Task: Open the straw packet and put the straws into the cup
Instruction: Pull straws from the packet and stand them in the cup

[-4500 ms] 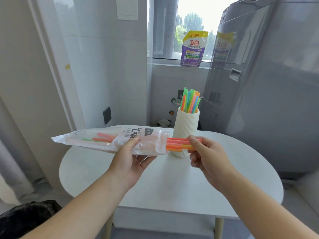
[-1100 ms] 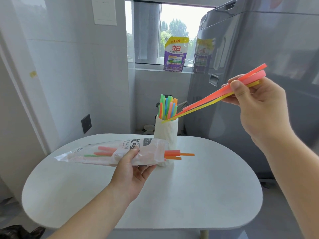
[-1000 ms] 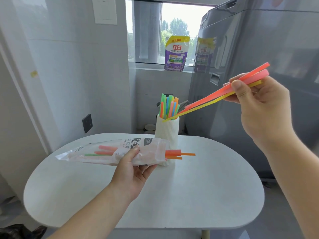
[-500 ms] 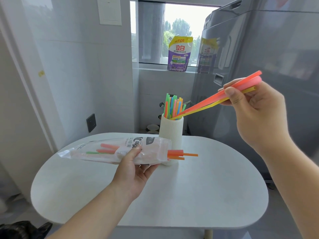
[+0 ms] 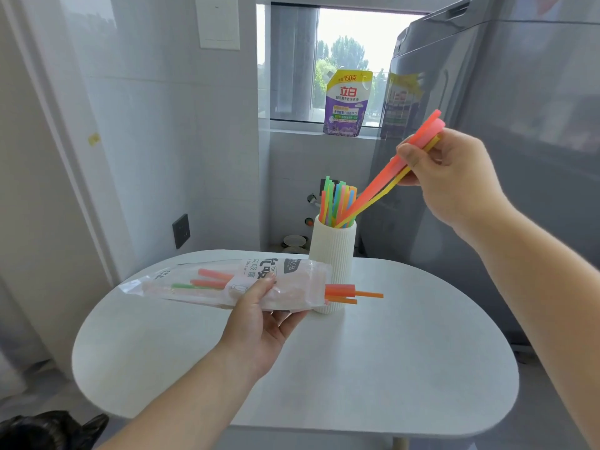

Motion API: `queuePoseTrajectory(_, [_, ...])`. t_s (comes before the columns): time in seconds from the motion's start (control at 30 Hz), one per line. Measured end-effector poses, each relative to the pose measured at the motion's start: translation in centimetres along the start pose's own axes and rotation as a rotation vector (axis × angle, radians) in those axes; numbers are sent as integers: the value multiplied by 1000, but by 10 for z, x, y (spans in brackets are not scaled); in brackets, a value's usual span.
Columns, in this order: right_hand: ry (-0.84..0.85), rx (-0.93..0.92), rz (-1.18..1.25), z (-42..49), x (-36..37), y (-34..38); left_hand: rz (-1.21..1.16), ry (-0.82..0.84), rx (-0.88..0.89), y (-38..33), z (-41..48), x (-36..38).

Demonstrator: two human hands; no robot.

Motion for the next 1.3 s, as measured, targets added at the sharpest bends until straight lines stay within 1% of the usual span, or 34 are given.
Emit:
queuePoseTrajectory(0.1, [80,15,-31,16,8,0,-5,-2,-3,0,0,0])
queuePoseTrajectory(0.23, [164,89,-100,32,27,-6,-4,-5,-7,0,0,0])
queuePoseTrajectory(0.4, [217,134,-224,43,50,-12,-4,-2,-11,-1,-1,0])
queuePoseTrajectory(0.53, [221,85,-372,46,67,-12,-6,-8,-15,-4,-2,-2])
queuePoseTrajectory(0.67, [217,8,-437,42,82,-18,2,-5,-15,-5,-3,-2])
queuePoseTrajectory(0.77, [196,-47,-559,38,89,-21,5,-1,-13,-6,-3,-3])
queuePoseTrajectory(0.97, [245,-132,-712,35,97,-29,10,8,-15,-7,-4,-4])
queuePoseTrajectory(1.03, [222,-152,-712,34,98,-33,10,10,-15,-7,-4,-4])
queuePoseTrajectory(1.17, [142,-177,-574,31,98,-35,10,11,-11,-8,-4,-4])
queuePoseTrajectory(1.3, [85,-217,-535,36,96,-27,8,9,-13,-8,-5,-4])
Point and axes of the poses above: each hand's wrist, its own z-axis towards the middle knuckle, its own x-axis out of the palm, y = z × x, the point moved 2 cm from there along z, towards the middle knuckle, and after that the axes turned 15 degrees about y, right-handed, at the moved point
